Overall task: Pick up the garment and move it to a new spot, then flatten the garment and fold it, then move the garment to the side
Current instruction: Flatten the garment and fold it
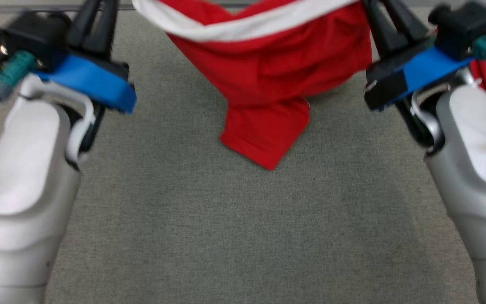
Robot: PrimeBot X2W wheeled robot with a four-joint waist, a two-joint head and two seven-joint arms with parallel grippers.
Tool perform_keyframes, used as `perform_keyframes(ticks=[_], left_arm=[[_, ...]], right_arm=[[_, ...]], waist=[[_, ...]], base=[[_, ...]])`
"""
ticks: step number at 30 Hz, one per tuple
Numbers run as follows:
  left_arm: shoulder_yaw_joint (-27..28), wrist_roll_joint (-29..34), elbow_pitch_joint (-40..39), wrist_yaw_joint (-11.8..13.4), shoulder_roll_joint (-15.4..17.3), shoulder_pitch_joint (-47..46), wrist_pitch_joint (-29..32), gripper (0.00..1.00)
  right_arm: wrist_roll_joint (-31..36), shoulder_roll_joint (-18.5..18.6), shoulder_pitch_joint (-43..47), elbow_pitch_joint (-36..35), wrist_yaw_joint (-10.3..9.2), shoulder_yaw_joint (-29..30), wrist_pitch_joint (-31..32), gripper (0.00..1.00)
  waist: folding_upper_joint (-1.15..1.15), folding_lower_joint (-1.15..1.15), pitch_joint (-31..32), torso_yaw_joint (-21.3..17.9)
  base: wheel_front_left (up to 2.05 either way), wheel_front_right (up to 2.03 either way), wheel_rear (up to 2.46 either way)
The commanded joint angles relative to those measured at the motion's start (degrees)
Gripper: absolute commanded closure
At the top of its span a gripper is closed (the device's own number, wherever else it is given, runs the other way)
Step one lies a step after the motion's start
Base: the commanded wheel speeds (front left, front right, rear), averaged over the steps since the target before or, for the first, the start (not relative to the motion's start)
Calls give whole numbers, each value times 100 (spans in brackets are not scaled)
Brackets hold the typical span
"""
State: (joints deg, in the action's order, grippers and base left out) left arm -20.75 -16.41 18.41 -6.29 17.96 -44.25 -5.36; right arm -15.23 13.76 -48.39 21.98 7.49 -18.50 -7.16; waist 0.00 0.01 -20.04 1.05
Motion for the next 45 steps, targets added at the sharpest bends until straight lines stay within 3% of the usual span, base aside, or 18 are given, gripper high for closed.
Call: perform_keyframes(ticks=[1, 3, 12, 18, 21, 28, 33, 45], left_arm=[[83, -130, 100, -36, -14, -379, 70, 100], [152, -106, 253, -55, 101, -984, 110, 100], [171, -255, 1129, -107, 45, -3042, 5, 100], [118, -402, 1627, -127, -8, -3671, -174, 100], [21, -471, 1877, -128, -57, -3534, -317, 100], [1, -736, 2303, -115, -252, -2643, -832, 100], [96, -849, 2211, -51, -447, -1510, -978, 100], [677, -658, 520, 309, -974, 1960, -986, 100]], right_arm=[[-11, -31, -441, 146, 0, -9, 19, 100], [-64, -136, -1059, 414, 0, 14, -14, 100], [-163, -454, -3409, 1970, 0, 94, -349, 100], [-199, -650, -4080, 2774, 0, 80, -597, 100], [-230, -669, -4064, 3028, 0, -44, -679, 100], [-399, -626, -3263, 3080, -1, -341, -805, 100], [-512, -463, -2072, 2358, 0, -362, -806, 100], [-756, -45, 1410, 693, 0, -473, -808, 100]], waist=[[0, -1, -256, 118], [0, -1, -447, 58], [0, -1, -695, -66], [0, -1, -756, -82], [0, -1, -871, -36], [0, -1, -996, 60], [0, -1, -842, 129], [0, -1, 36, 145]], base=[[0, 0, 0], [0, 0, 0], [0, 0, 0], [0, 0, 0], [0, 0, 0], [0, 0, 0], [0, 0, 0], [0, 0, 0]])
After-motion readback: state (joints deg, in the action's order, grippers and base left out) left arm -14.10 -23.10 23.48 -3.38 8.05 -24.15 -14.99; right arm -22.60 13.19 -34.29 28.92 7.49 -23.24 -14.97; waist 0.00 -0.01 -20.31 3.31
